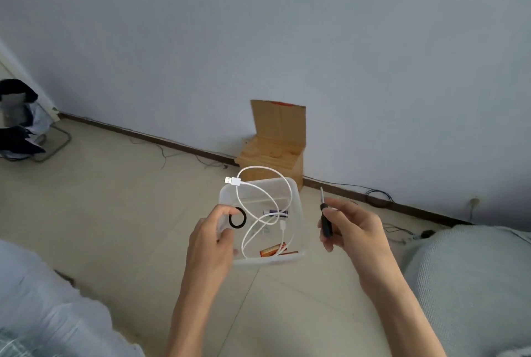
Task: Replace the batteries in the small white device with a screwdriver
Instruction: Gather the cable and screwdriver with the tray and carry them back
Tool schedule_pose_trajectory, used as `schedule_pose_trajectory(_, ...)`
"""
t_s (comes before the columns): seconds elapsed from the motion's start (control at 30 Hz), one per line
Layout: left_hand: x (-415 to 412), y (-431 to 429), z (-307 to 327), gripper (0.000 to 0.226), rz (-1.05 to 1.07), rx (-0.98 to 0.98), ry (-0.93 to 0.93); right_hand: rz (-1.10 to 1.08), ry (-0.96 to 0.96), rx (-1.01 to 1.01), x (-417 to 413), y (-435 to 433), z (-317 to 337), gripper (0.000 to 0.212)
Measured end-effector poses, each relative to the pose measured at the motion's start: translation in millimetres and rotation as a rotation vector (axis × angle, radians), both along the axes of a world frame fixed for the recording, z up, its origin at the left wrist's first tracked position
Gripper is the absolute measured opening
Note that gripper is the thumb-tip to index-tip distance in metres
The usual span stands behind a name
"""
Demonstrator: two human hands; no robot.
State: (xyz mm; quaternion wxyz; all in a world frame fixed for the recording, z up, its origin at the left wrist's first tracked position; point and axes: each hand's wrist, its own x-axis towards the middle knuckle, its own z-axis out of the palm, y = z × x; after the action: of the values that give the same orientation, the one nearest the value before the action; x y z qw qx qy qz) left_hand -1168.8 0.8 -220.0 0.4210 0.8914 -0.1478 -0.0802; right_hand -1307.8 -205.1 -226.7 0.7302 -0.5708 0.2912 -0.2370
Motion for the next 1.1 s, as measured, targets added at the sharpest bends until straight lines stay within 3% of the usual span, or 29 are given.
schedule_pose_trajectory(0.27, 151.6, -75.1, -26.1, 0.054, 0.044, 0.021, 0.027, 0.061, -0.003, -0.008, 180.5, -94.1, -12.4, 0.017)
schedule_pose_trajectory(0.53, 317.3, -147.8, 1.9, 0.052, 0.148, -0.056, -0.032, 0.163, -0.112, -0.064, 378.2, -193.0, 29.3, 0.018)
schedule_pose_trajectory(0.63, 378.0, -179.6, 4.5, 0.048, 0.148, -0.033, -0.049, 0.172, -0.043, -0.068, 434.2, -217.1, 18.9, 0.018)
schedule_pose_trajectory(0.9, 539.7, -246.8, -32.8, 0.047, 0.038, -0.018, -0.006, 0.101, 0.059, -0.042, 560.9, -281.8, -24.9, 0.018)
schedule_pose_trajectory(1.1, 692.0, -315.6, -73.9, 0.046, -0.146, -0.013, 0.012, -0.069, 0.131, -0.075, 676.6, -324.4, -65.5, 0.019)
